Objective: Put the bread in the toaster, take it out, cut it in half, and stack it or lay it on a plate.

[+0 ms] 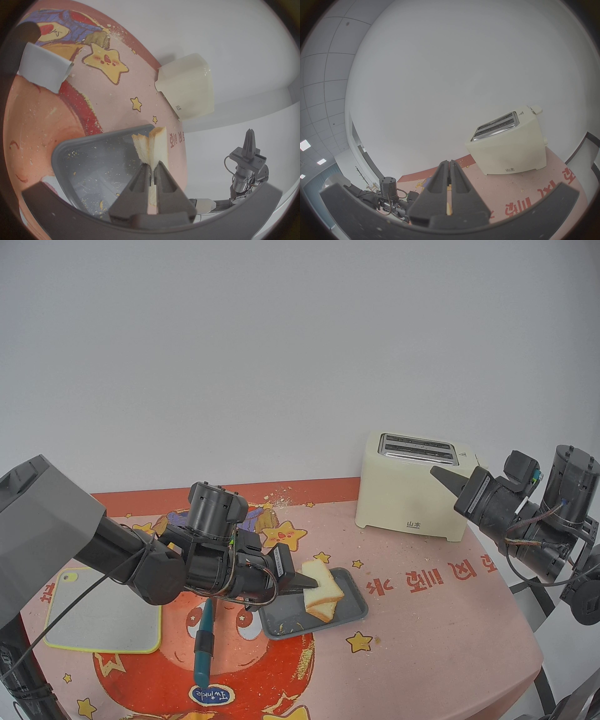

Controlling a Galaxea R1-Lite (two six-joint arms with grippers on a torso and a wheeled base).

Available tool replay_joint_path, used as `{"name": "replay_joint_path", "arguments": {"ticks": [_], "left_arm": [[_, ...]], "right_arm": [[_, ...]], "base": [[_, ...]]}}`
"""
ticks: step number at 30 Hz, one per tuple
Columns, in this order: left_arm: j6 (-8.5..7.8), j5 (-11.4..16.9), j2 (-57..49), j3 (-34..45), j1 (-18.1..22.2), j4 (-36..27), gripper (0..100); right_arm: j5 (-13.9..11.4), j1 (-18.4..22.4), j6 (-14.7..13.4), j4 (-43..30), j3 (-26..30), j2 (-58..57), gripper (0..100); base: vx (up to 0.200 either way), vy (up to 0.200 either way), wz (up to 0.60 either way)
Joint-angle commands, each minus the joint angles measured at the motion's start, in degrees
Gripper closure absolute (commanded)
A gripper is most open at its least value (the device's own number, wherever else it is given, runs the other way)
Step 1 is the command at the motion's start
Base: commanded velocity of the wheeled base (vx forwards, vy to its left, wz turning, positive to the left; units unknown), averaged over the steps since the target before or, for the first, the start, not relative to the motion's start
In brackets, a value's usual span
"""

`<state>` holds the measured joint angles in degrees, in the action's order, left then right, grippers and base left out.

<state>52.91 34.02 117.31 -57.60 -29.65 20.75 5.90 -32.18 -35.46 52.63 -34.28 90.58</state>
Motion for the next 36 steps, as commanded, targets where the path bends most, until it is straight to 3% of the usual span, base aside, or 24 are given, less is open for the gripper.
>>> {"name": "replay_joint_path", "arguments": {"ticks": [1, 4, 5, 9, 18, 24, 29, 30, 36], "left_arm": [[0.0, 0.0, 0.0, 0.1, -0.1, 0.0, 100], [0.09, -0.1, 0.1, 0.2, -0.1, -0.1, 100], [0.09, -0.7, 0.2, 0.4, -0.2, -0.1, 0], [0.09, -2.7, 0.9, 0.3, -0.3, 0.4, 0], [0.62, -2.8, 0.0, 2.1, -0.4, 0.2, 0], [0.09, -2.9, -4.6, 6.1, -0.5, 0.4, 0], [0.0, -3.2, -13.3, 10.9, -0.1, 0.5, 0], [0.53, -3.2, -20.5, 13.1, 0.3, 0.4, 0], [0.44, -3.3, -36.3, 18.1, 0.4, 0.3, 0]], "right_arm": [[0.1, -0.2, 0.0, 0.0, 0.0, -0.1, 100], [0.0, 0.0, 0.0, 0.0, -0.1, -0.3, 100], [0.0, 0.0, 0.0, 0.0, 0.0, -0.3, 100], [0.0, 0.2, 0.0, 0.0, 0.0, -0.3, 100], [0.1, 0.5, 0.0, 0.0, 0.0, -0.4, 100], [0.1, 0.9, 0.1, -0.1, 0.0, 0.0, 100], [0.1, 1.3, 0.6, -0.2, 0.0, 0.0, 100], [0.1, 1.9, 1.4, -0.2, 0.2, 0.2, 100], [0.3, 2.4, 3.2, -0.1, 1.1, 0.7, 100]], "base": [[0.0, 0.0, 0.0], [0.0, 0.0, 0.0], [0.0, 0.0, 0.0], [0.0, 0.0, 0.0], [0.0, 0.0, 0.0], [0.0, 0.0, 0.0], [0.0, 0.0, 0.0], [0.0, 0.0, 0.0], [0.0, 0.0, 0.0]]}}
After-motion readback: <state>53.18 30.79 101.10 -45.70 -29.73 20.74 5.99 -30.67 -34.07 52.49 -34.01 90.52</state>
